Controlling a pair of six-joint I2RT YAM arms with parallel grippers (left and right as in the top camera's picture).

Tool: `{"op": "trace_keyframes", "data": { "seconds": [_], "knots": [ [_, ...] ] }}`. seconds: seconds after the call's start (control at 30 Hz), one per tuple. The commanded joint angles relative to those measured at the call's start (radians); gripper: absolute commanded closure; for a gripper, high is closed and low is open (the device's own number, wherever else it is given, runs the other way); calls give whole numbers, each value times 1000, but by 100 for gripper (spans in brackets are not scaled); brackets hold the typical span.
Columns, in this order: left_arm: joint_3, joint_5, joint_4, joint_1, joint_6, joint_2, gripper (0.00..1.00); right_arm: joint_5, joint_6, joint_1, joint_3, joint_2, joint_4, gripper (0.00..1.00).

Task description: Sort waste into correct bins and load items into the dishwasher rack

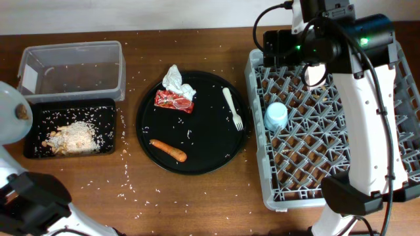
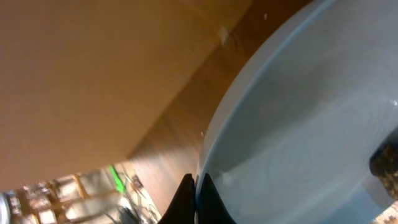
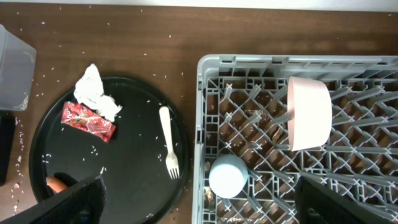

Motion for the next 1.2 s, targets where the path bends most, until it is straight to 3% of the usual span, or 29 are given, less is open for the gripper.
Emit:
{"op": "trace_keyframes", "data": {
  "seconds": [0.0, 0.23, 0.33, 0.47, 0.6, 0.63, 0.77, 0.87, 1.03, 1.17],
  "knots": [
    [0, -120, 65, -69, 83, 11, 100, 12, -6, 3, 10, 6, -7, 4],
    [-71, -214, 52, -167, 48, 27, 100, 10, -3, 3, 10, 6, -39, 4],
    [-206, -382, 90, -211, -29, 27, 100, 13, -3, 3, 10, 6, -42, 4],
    [-359, -484, 210, -254, -108, 28, 100, 13, -3, 3, 10, 6, -31, 4],
    [-364, -711, 282, -293, -107, 26, 100, 13, -2, 3, 10, 6, -23, 4],
    [-364, -684, 296, -307, -106, 26, 100, 12, -2, 3, 10, 6, -22, 4],
    [-355, -106, 286, -315, -99, -19, 100, 12, -2, 3, 10, 6, -22, 4],
    [-353, 378, 288, -315, -96, -149, 100, 1, -2, 3, 10, 6, -18, 4],
    [-353, 439, 243, -317, -96, -324, 100, -24, -2, 4, 10, 6, -10, 4],
    [-356, 927, 222, -353, -95, -348, 100, -181, -2, 5, 10, 26, 68, 4]
  ]
}}
